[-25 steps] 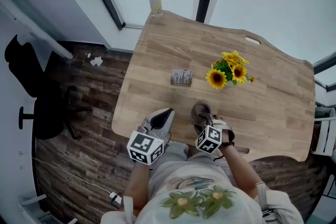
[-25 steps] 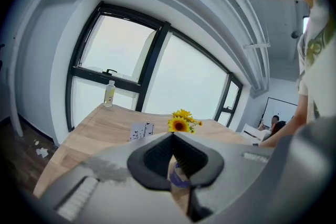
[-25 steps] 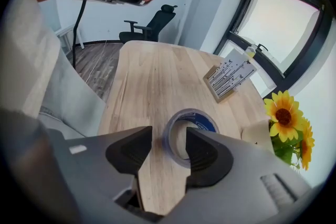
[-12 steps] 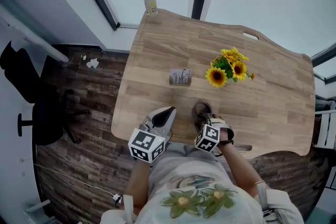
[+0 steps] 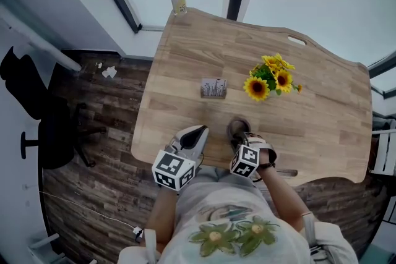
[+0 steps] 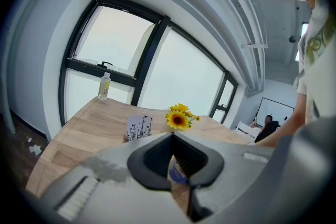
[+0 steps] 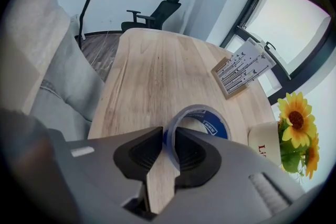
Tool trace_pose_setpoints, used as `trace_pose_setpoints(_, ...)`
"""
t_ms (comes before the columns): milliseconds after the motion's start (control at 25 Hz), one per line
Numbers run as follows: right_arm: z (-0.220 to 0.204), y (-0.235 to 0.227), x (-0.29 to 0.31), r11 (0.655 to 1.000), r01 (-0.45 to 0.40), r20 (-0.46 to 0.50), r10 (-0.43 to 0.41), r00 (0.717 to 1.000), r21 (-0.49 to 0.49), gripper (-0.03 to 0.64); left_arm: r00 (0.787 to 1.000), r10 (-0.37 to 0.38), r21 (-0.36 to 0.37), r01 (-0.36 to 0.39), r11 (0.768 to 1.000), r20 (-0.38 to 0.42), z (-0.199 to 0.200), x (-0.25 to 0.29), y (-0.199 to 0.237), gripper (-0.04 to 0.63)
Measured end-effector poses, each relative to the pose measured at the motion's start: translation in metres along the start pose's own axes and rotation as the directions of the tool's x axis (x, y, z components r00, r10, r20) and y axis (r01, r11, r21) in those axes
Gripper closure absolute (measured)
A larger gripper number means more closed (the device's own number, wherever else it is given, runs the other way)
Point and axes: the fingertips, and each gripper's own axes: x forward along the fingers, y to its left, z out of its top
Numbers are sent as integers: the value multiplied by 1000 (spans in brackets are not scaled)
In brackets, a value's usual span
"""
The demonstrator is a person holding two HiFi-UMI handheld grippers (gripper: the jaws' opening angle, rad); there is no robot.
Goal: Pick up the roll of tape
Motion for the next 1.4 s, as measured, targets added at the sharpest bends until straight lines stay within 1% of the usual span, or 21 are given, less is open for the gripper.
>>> trace_pose_setpoints(480,1,1,-1,1000,-12,8,12,1000,6,546,1000,4,-5,-4,1000,-6,-7,-3,-3,591)
trace_pose_setpoints(760,2,-1,-5,1000,-13,22,13,1000,27,545,1000,9,-4,-9,1000,-6,-8,-5,-3,591)
trace_pose_setpoints(1240,14,-2,-19,996,-17,82,10,997,83,540,1000,7,8,-7,1000,-1,-8,-10,-8,591)
trace_pose_setpoints(1400,20,-5,-25,992,-26,119,11,993,123,540,1000,8,12,-8,1000,3,-7,-12,-9,591)
